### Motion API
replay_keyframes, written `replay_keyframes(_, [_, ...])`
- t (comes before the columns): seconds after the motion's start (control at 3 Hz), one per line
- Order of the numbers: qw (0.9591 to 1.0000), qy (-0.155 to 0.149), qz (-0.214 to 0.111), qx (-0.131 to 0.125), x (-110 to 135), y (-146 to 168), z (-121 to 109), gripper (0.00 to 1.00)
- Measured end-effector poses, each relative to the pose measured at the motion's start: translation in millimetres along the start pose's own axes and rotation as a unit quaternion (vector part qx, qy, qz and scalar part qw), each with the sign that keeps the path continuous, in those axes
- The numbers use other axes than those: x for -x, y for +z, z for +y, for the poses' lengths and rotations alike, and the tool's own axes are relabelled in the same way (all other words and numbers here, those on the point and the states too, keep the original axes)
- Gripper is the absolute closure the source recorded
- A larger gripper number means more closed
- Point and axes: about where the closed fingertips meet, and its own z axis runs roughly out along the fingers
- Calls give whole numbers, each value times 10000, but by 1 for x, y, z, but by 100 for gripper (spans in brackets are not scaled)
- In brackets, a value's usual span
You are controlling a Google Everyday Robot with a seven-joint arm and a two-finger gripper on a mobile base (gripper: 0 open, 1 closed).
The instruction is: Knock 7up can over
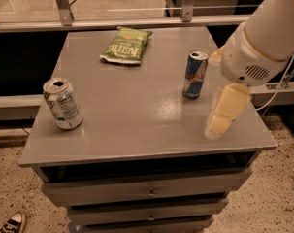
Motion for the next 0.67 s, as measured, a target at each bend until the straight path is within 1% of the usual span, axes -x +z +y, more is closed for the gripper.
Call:
replay_keyframes(0.33, [9975,-38,-647,267,61,42,14,0])
replay_keyframes(0.67, [9971,-40,-704,292,64,45,15,0])
